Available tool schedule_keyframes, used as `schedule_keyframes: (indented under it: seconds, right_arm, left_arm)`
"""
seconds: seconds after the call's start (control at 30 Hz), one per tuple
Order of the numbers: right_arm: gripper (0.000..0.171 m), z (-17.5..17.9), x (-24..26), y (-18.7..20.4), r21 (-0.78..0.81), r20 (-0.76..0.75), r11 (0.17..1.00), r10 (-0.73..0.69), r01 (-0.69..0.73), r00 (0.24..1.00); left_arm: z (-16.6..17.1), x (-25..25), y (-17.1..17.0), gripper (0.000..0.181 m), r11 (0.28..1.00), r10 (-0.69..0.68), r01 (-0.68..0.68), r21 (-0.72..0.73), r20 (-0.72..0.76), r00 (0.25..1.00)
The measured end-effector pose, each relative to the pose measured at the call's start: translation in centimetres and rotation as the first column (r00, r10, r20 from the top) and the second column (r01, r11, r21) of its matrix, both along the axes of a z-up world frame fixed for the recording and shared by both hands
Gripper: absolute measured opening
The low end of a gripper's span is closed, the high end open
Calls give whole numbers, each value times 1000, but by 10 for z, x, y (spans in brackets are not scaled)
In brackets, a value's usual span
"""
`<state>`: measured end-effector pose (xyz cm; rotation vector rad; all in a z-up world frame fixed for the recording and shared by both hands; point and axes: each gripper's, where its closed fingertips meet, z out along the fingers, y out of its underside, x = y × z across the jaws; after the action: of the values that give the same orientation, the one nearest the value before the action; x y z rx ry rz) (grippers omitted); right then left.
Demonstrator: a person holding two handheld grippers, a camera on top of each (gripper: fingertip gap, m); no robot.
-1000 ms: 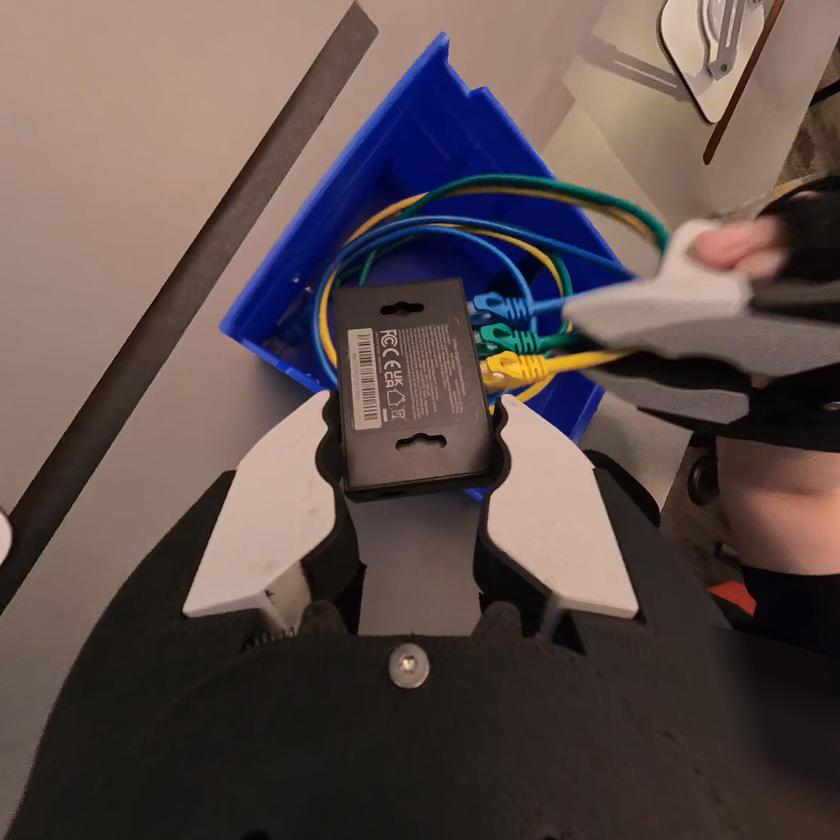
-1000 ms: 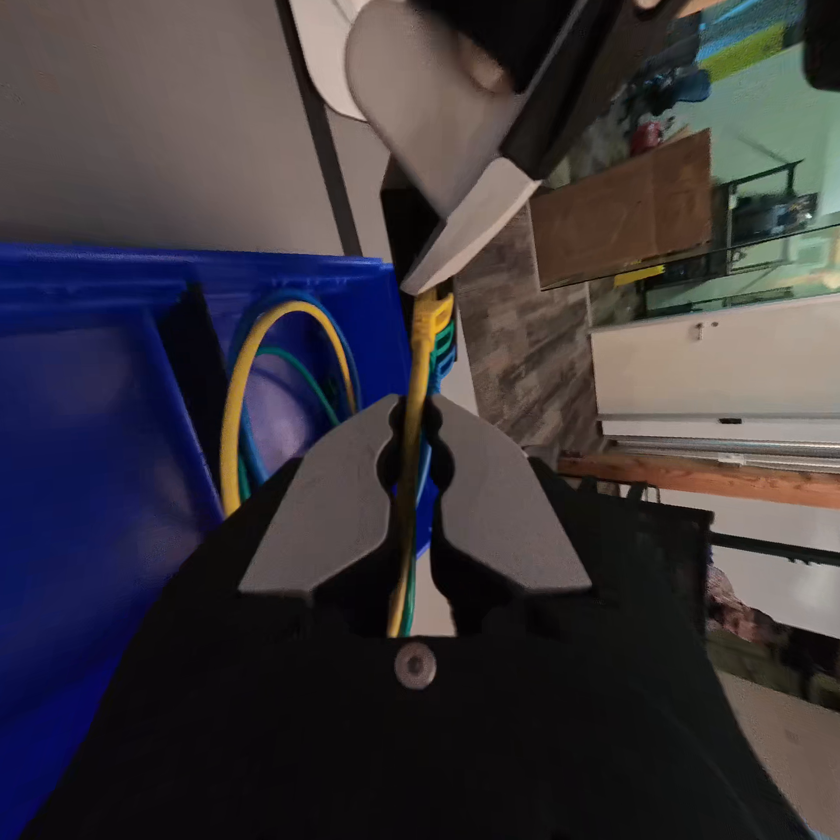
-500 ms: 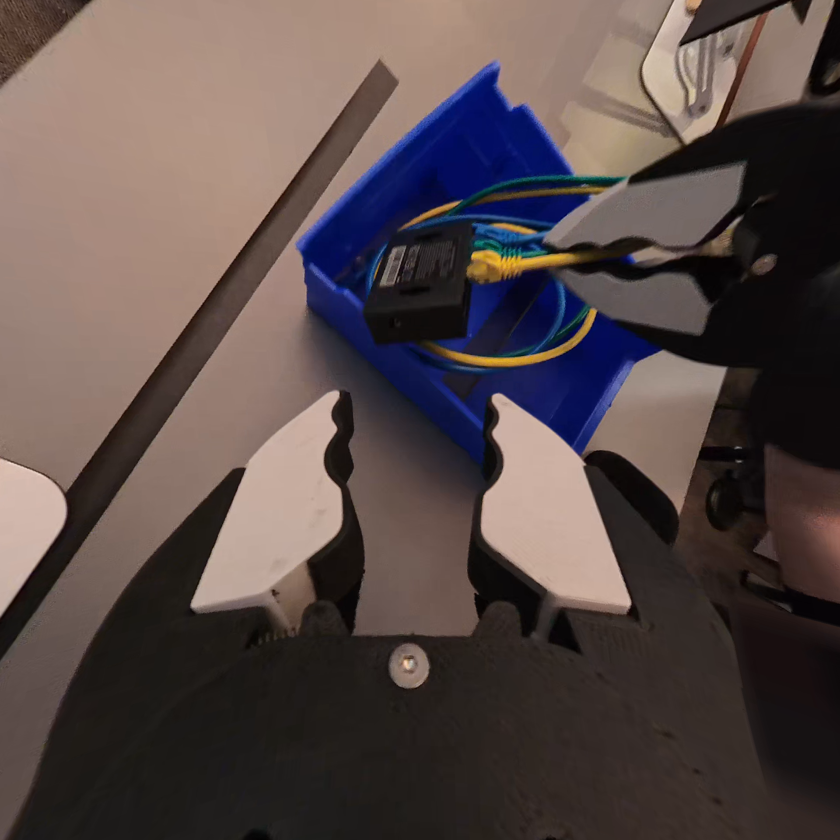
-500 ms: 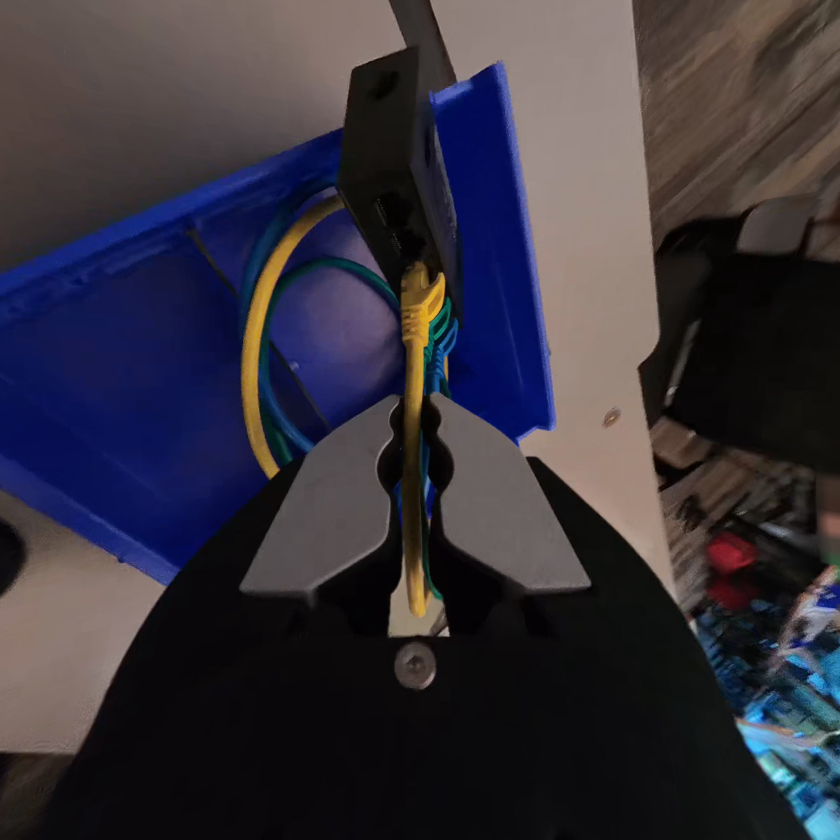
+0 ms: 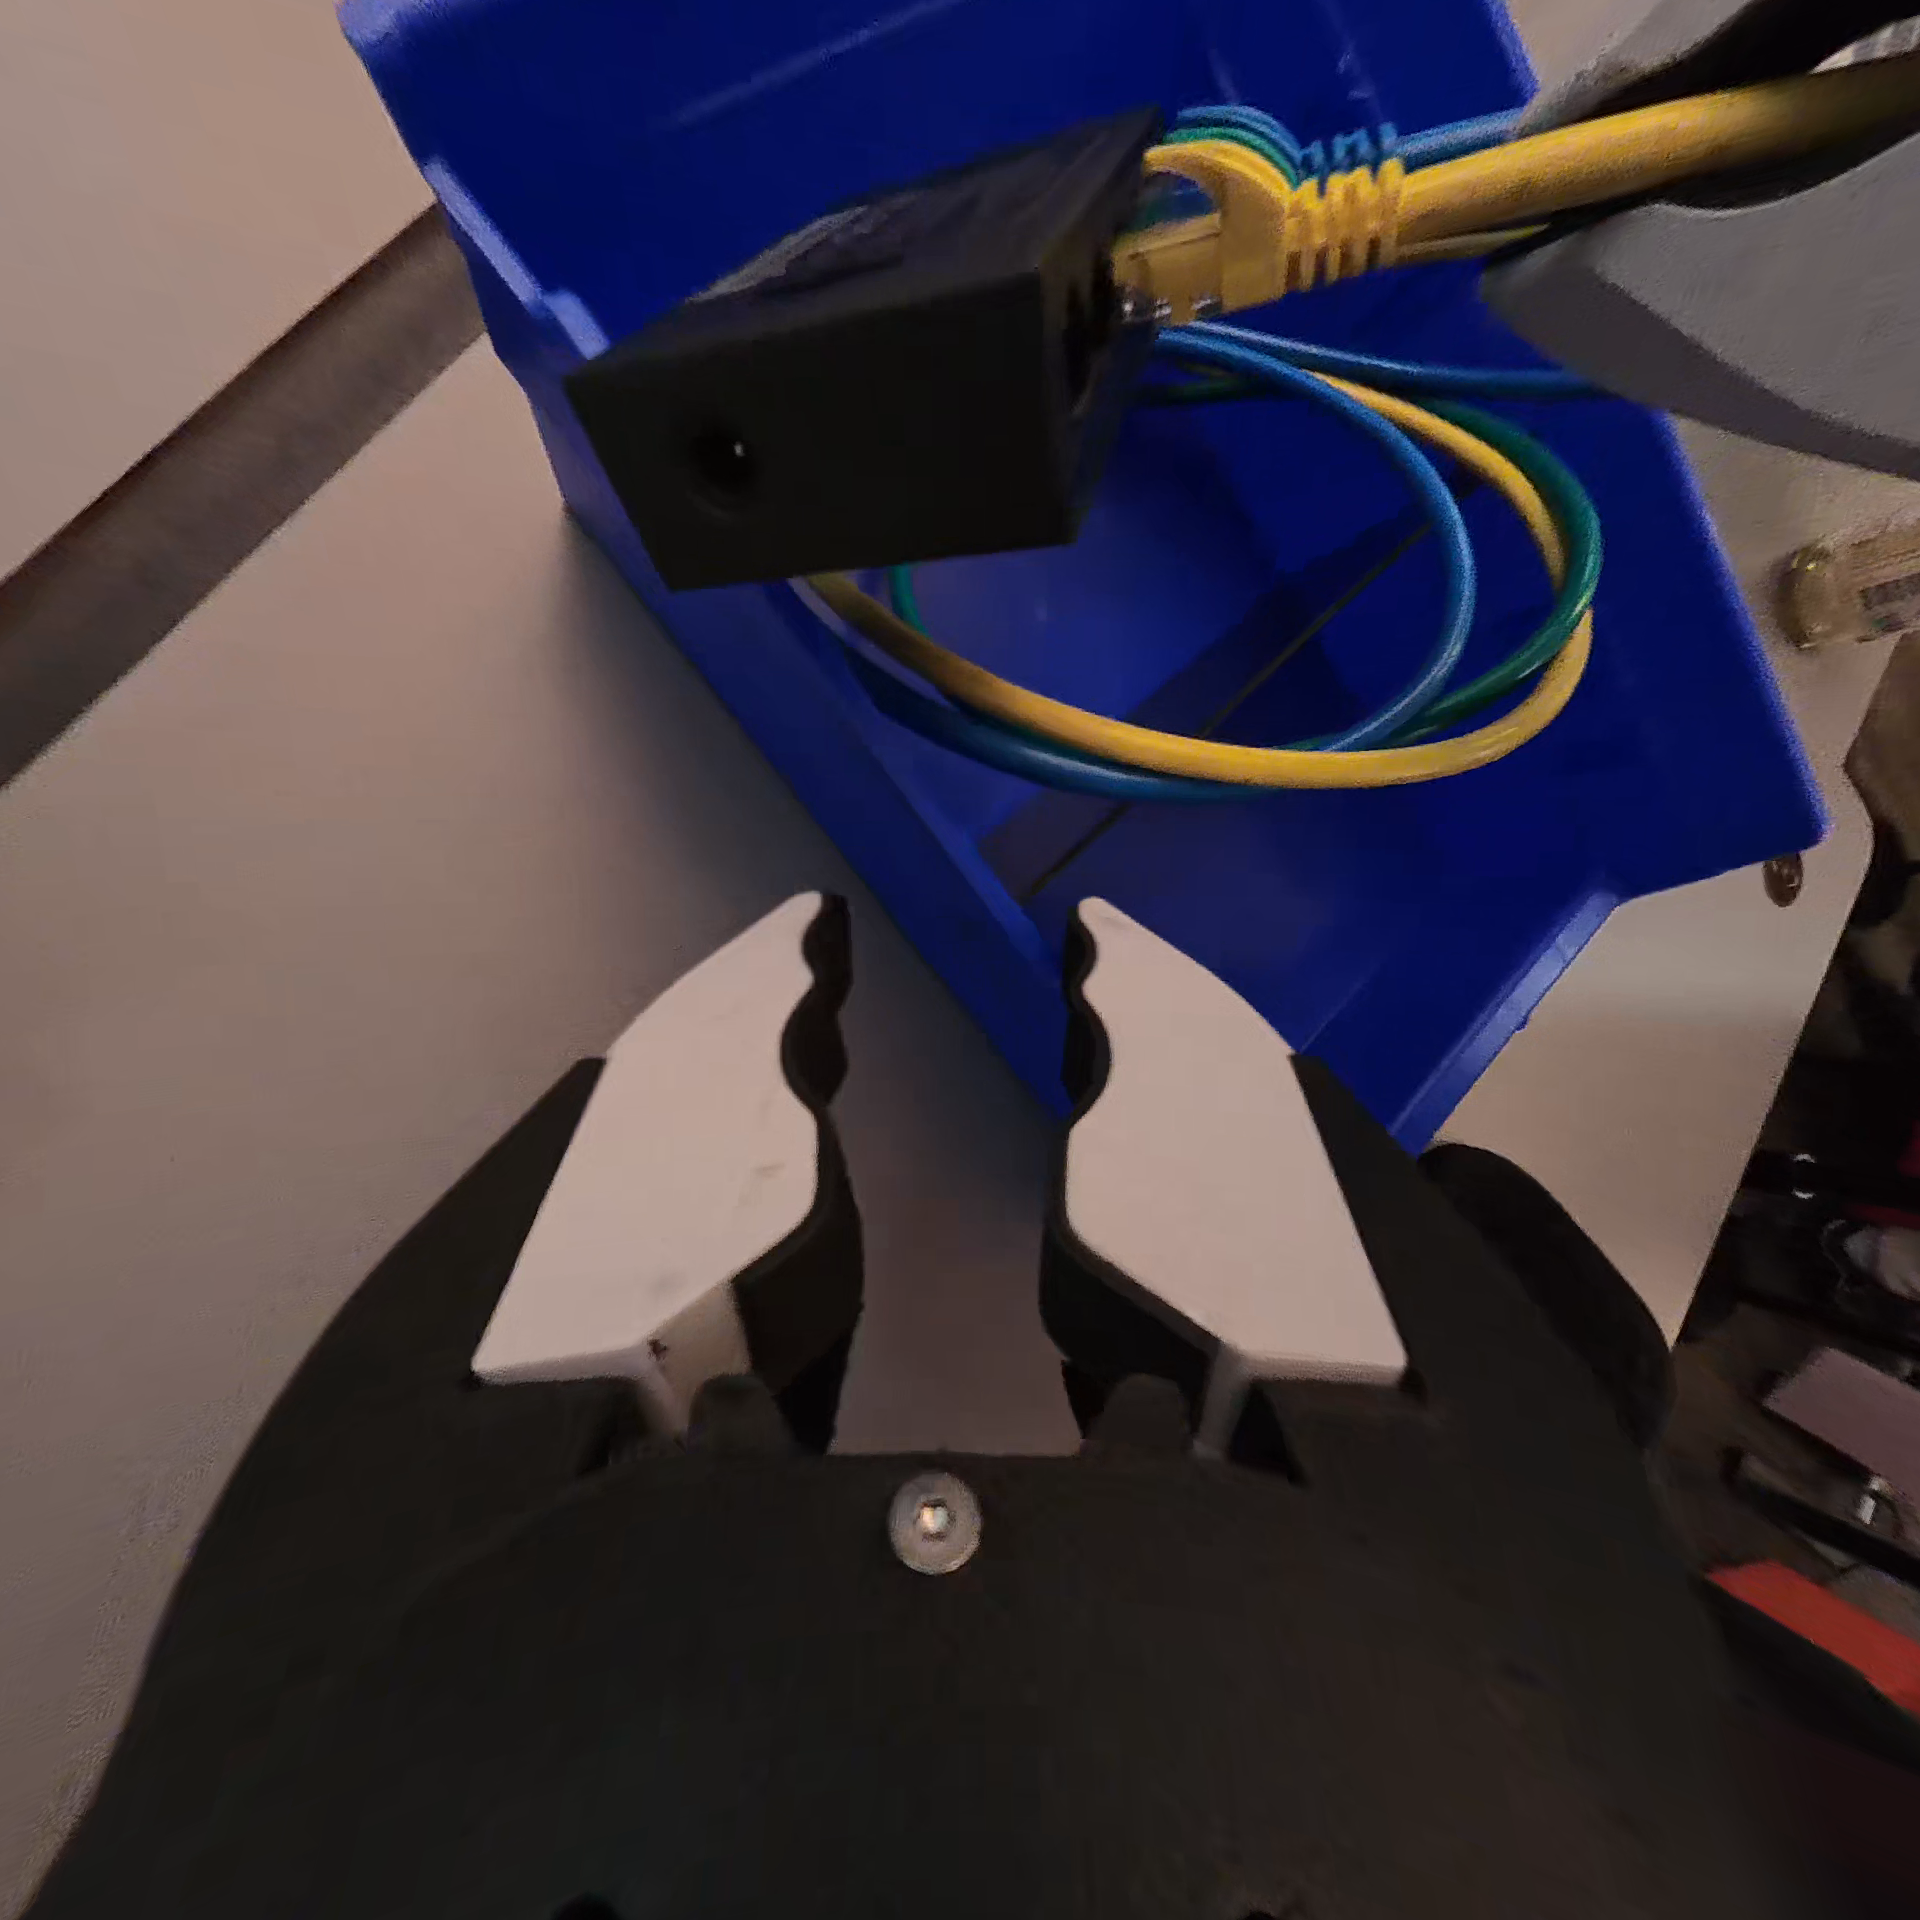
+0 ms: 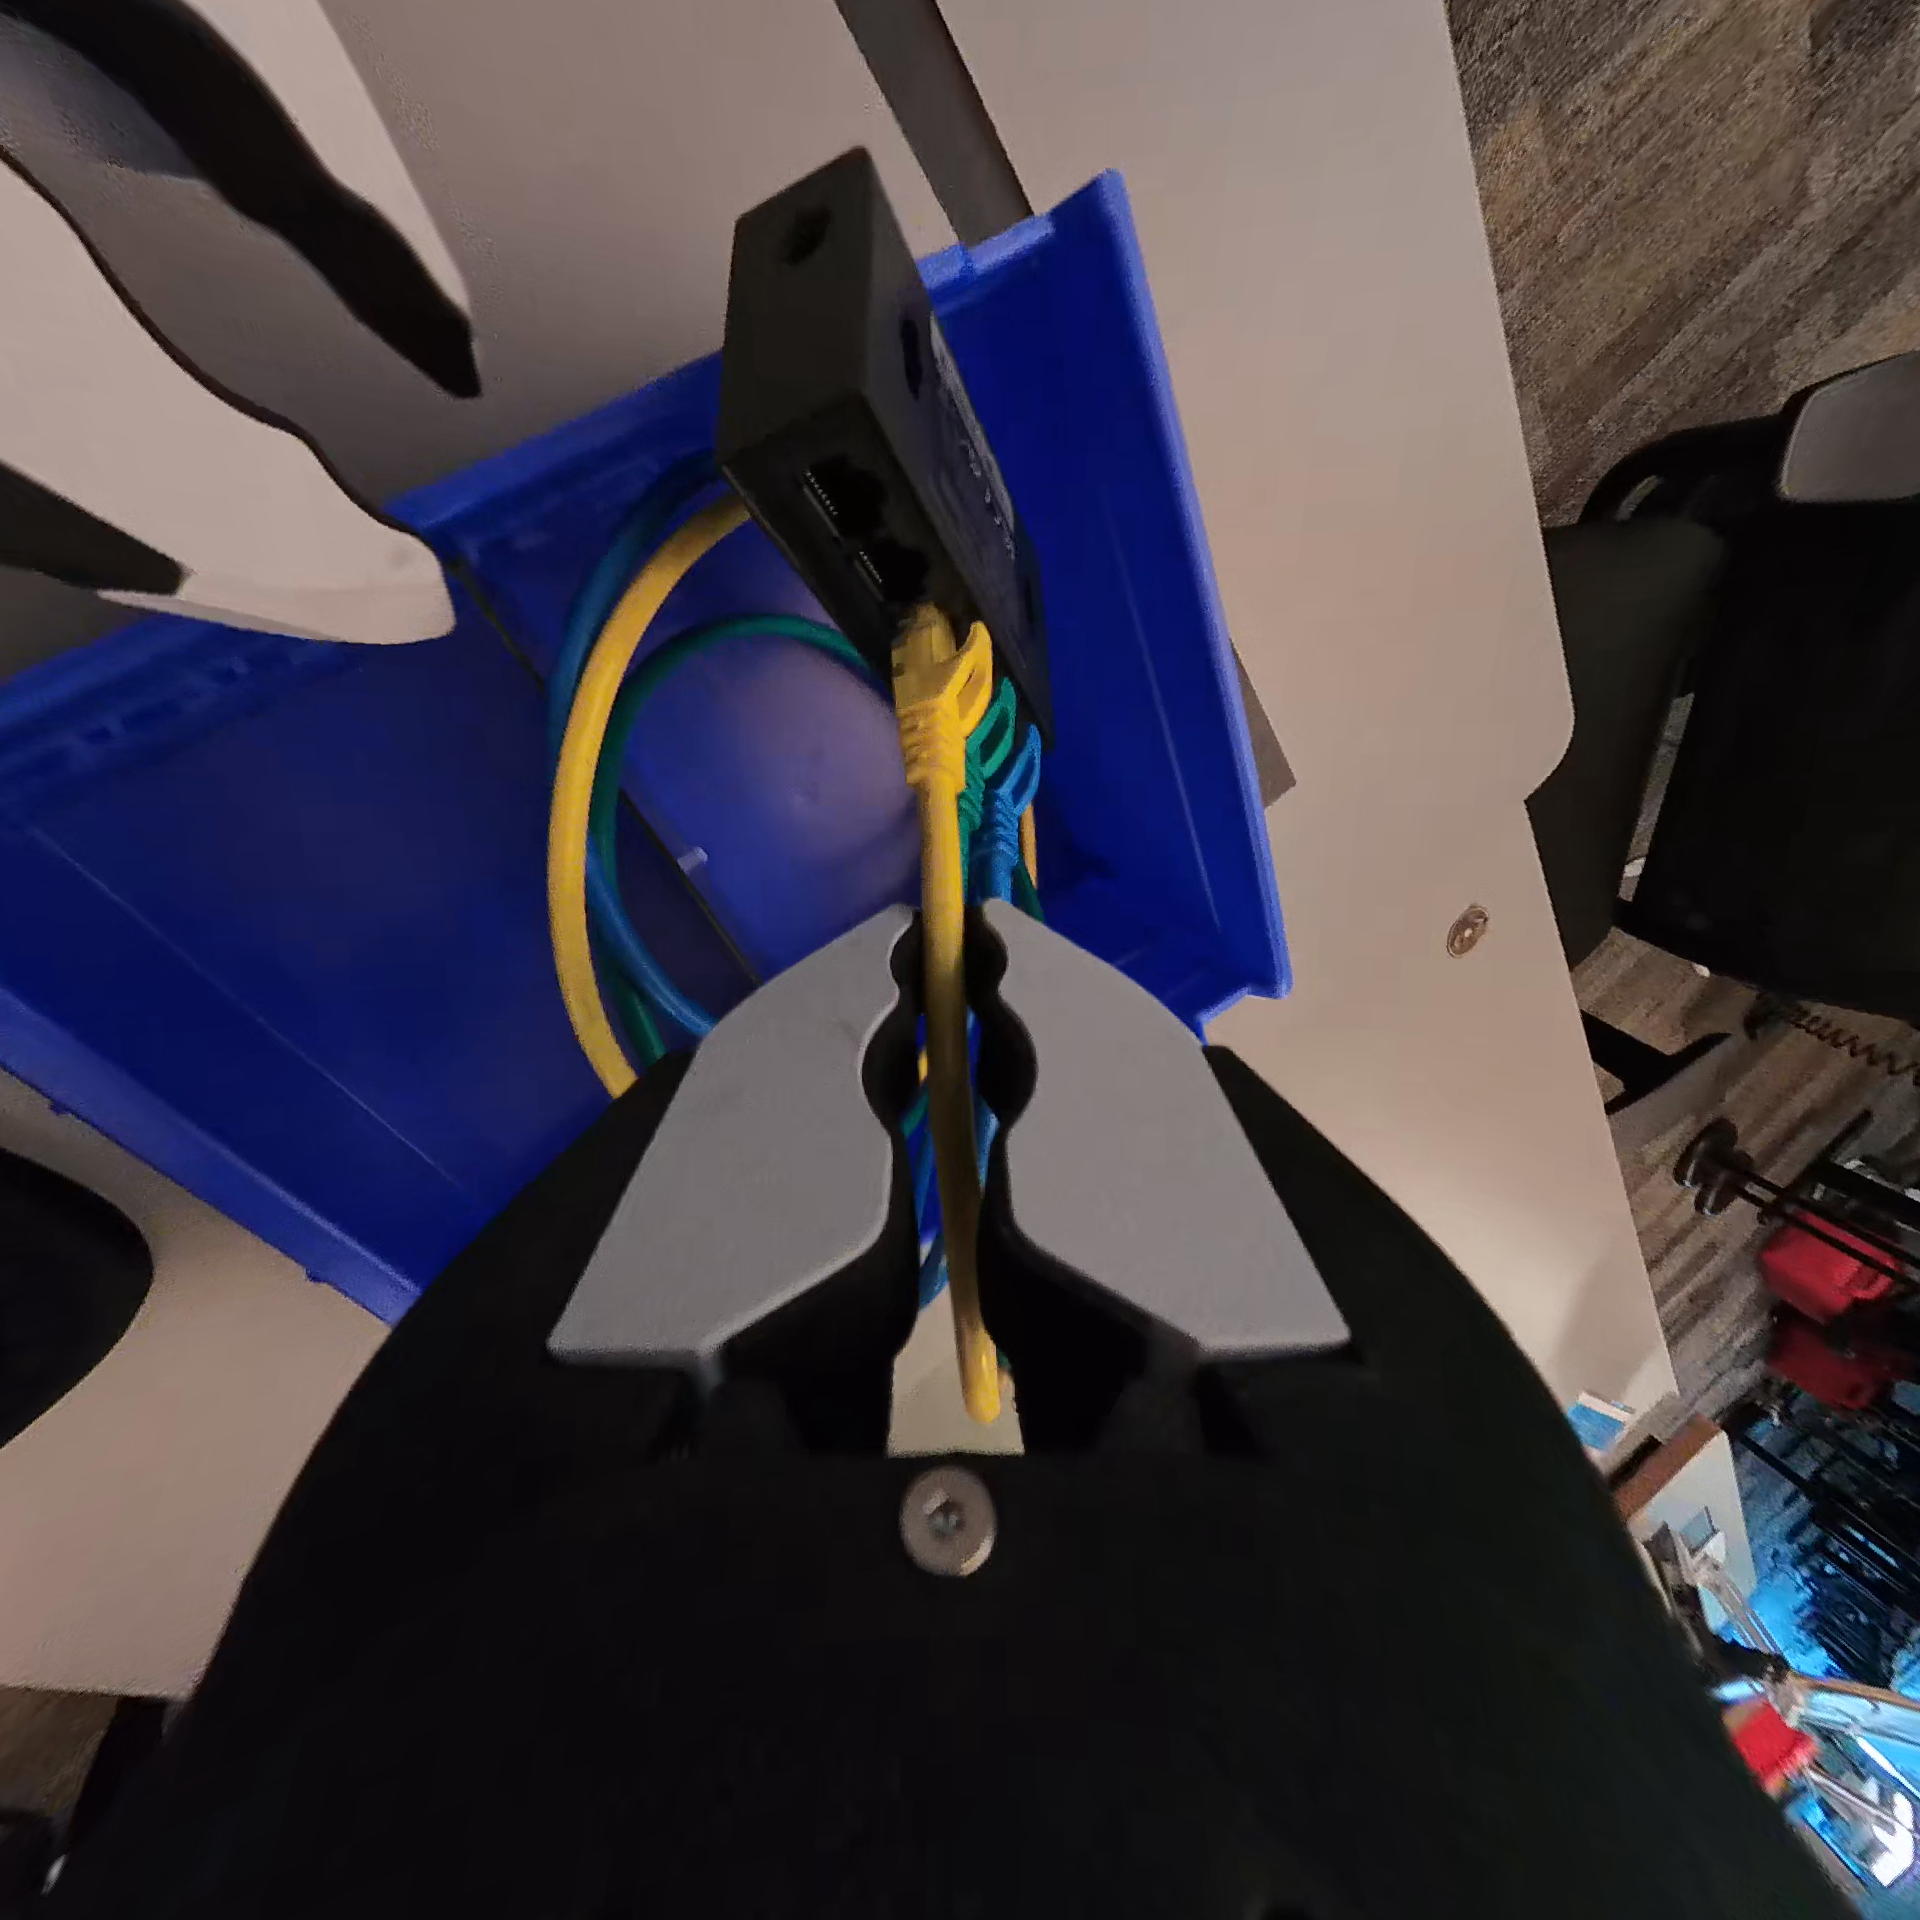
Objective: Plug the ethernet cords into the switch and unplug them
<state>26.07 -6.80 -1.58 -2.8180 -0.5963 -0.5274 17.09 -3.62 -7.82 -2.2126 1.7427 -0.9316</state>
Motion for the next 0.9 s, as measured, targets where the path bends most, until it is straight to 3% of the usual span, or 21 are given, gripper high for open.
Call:
schedule_keyframes:
  seconds: [0.03,0.17,0.27,0.37,0.53,0.63,0.73,0.83,0.9]
  right_arm:
    - [7,0,2,-2,-16,9,1000,-8,9,1000]
    - [7,-5,18,-17,-144,62,984,-94,102,994]
    - [7,-19,23,-21,-220,69,961,-154,165,986]
    - [8,-30,30,-9,-189,89,961,-189,203,978]
    - [11,-53,28,-4,-145,3,957,-254,251,967]
    - [29,-33,10,4,9,-182,968,-245,251,952]
    - [45,14,-2,-8,282,-264,921,-195,269,945]
    - [54,56,-16,-55,620,-250,749,-93,233,964]
    - [55,51,-12,-105,729,-276,614,-143,304,950]
  left_arm:
    - [0,2,-1,34,1000,3,-3,16,3,1000]
    - [3,7,-10,14,998,17,-20,54,53,998]
    - [3,8,-11,13,997,34,-38,62,70,997]
    - [3,7,-13,13,998,45,-48,44,63,997]
    - [3,6,-15,13,994,108,-106,-24,102,989]
    - [3,2,-18,14,991,130,-124,-54,115,985]
    - [4,-6,-21,14,988,149,-140,-70,127,981]
    - [4,-17,-26,15,985,165,-154,-81,141,976]
    - [4,-24,-28,15,978,198,-184,-95,162,967]
